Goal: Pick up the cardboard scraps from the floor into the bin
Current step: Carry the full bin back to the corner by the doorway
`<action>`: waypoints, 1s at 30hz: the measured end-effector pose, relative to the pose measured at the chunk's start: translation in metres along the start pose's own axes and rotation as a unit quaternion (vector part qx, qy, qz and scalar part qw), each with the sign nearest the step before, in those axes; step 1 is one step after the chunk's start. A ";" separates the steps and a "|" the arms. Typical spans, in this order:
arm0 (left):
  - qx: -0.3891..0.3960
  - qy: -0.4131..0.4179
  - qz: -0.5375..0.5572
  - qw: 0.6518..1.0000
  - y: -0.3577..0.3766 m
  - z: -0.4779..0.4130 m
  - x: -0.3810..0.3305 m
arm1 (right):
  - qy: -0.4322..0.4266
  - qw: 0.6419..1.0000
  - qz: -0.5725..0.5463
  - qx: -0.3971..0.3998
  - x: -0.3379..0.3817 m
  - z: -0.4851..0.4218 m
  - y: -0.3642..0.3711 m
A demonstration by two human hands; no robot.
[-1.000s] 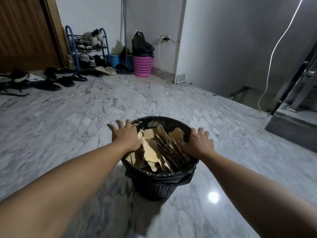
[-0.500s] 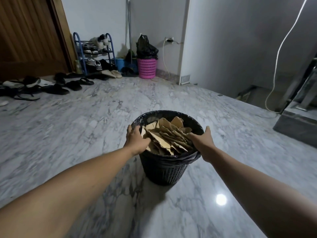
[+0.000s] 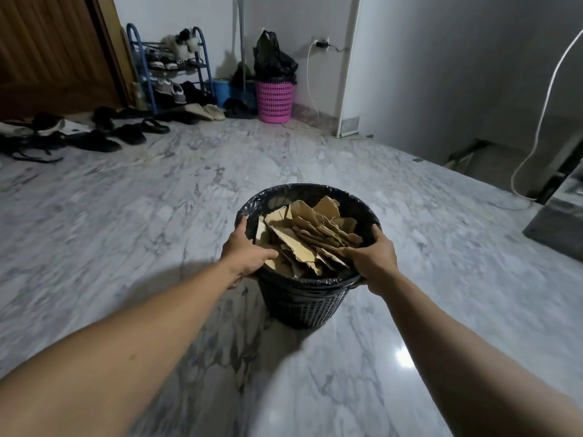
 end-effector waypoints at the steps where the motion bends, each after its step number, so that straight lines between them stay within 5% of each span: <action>1: -0.005 0.003 -0.012 1.000 -0.003 0.003 -0.007 | -0.004 1.000 0.002 -0.007 0.004 0.000 0.001; 11: 0.001 -0.030 -0.053 0.998 -0.084 0.042 -0.137 | 0.039 0.999 0.026 -0.025 0.142 0.046 -0.033; 23: 0.007 -0.044 -0.066 0.997 -0.251 0.157 -0.493 | 0.077 0.996 0.035 0.002 0.494 0.128 -0.166; 30: -0.018 -0.022 -0.041 0.999 -0.313 0.176 -0.597 | 0.040 0.999 0.037 0.000 0.617 0.140 -0.188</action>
Point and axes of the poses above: each hand's wrist, its own z-axis away from the middle knuckle, its own y-axis out of the palm, x = y × z, the point moved 1 cm from there along -z, towards the middle knuckle, and after that the axes turned 1 degree about -x, right-handed, at the moved point
